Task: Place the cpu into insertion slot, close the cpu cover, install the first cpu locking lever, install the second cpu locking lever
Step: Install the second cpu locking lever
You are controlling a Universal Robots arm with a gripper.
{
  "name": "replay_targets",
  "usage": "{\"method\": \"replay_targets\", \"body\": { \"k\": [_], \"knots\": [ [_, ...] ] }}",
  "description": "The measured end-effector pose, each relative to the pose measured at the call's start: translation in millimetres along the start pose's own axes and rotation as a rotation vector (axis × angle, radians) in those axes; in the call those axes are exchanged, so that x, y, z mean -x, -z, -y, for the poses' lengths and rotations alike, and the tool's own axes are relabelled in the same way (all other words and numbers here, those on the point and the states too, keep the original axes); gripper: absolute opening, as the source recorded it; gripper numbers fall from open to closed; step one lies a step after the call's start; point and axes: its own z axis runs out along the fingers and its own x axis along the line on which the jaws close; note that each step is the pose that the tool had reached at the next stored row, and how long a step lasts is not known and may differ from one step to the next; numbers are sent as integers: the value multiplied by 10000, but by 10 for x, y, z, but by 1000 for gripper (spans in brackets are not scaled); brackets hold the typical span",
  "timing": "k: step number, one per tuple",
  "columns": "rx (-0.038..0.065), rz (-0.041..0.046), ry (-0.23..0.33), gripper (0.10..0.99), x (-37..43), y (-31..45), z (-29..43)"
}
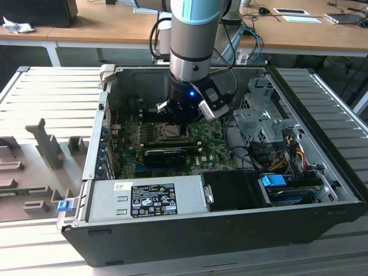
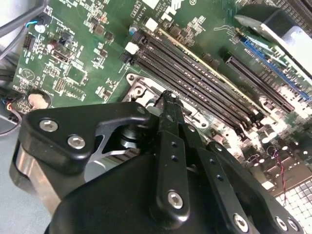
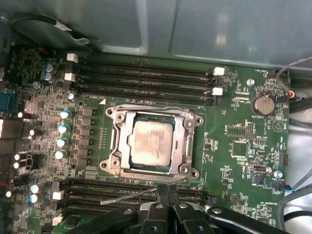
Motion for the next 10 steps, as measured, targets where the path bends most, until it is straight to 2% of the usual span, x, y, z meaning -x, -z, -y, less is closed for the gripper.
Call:
{"method": "replay_targets", "body": {
  "k": [1,2,10],
  "knots": [
    [122,3,-1,106,-2,0,16],
    [181,-3,-2,106,-3,-1,26],
    [412,6,-4,106,-10,-1,94]
  ]
}}
